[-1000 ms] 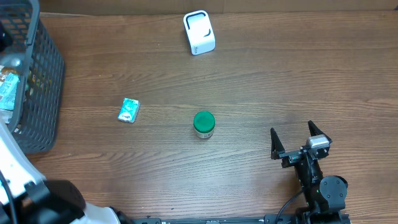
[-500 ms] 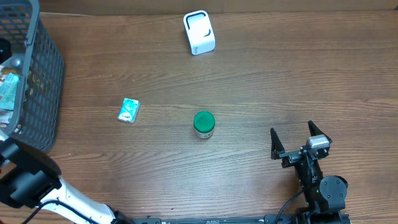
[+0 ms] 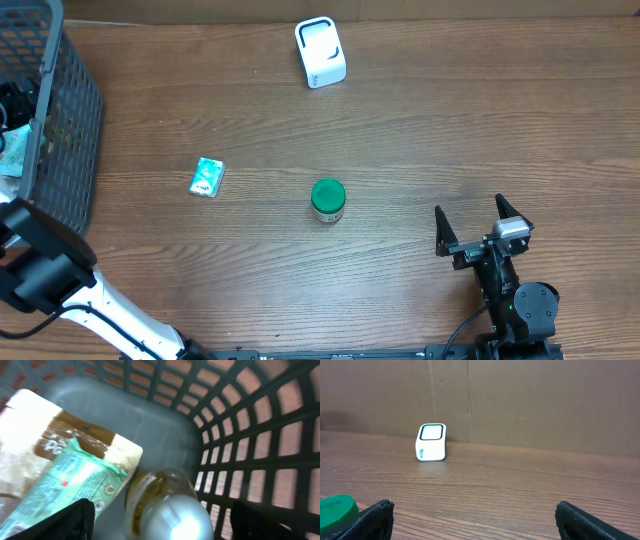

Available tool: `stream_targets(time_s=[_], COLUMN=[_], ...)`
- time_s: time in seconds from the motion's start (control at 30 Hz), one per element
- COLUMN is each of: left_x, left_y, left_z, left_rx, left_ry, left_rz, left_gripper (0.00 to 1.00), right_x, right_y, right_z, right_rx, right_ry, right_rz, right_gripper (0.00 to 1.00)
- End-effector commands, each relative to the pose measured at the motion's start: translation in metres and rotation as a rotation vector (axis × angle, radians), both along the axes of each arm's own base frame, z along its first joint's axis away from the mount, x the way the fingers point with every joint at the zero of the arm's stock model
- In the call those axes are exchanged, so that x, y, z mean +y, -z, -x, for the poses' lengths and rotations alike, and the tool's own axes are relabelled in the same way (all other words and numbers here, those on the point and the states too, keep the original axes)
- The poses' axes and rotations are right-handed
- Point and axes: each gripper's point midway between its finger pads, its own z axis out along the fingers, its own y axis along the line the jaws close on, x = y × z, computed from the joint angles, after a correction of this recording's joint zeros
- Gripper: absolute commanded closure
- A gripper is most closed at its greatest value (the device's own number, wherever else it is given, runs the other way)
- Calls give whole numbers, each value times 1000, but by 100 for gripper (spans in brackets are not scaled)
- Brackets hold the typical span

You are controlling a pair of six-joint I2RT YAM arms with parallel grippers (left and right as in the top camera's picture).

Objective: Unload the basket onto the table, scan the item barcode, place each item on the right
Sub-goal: 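Move the left gripper into the basket and grasp the small oil bottle, then carry the bottle with the left gripper and set it beside the jar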

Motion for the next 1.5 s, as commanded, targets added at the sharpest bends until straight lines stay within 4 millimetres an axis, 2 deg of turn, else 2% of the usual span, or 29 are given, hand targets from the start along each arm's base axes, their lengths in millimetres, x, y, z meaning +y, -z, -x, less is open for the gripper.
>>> stream_targets(time_s=[0.0, 0.13, 0.3, 0.37, 0.47, 0.53, 0.7, 0.83, 1.0, 1.1, 1.27, 1.37, 1.47], left_x=[0, -4, -6, 0, 8, 13, 13, 5, -19, -42, -93, -130, -172], left_y=[20, 35, 42, 40, 22, -6, -81, -157, -251, -292, -326, -326, -308], left_z=[-7, -9, -10, -7, -3, -3, -1, 10, 39, 62, 90, 105, 114], left_rx=[55, 87, 105, 118, 116, 74, -78, -239, -469, -586, -661, -620, -521], left_ry=[33, 39, 40, 20, -10, -39, -106, -173, -292, -370, -381, -337, -274], left_rz=[-48, -38, -39, -68, -126, -175, -241, -286, -245, -129, 15, 58, 112], left_gripper=[15, 23, 51, 54, 60, 64, 65, 65, 70, 72, 75, 76, 76], right_x=[-2, -2, -2, -2, -2, -2, -2, -2, -2, -2, -2, -2, -2], right_y=[2, 2, 2, 2, 2, 2, 2, 2, 2, 2, 2, 2, 2], right_z=[-1, -1, -1, -1, -1, -1, -1, -1, -1, -1, -1, -1, -1], right_rx=[-2, -2, -2, -2, -2, -2, -2, -2, -2, -2, -2, -2, -2], right_ry=[12, 12, 12, 12, 12, 12, 12, 12, 12, 12, 12, 12, 12], right_rz=[4, 4, 4, 4, 4, 4, 4, 4, 4, 4, 4, 4, 4], right_gripper=[0, 0, 0, 0, 0, 0, 0, 0, 0, 0, 0, 0, 0])
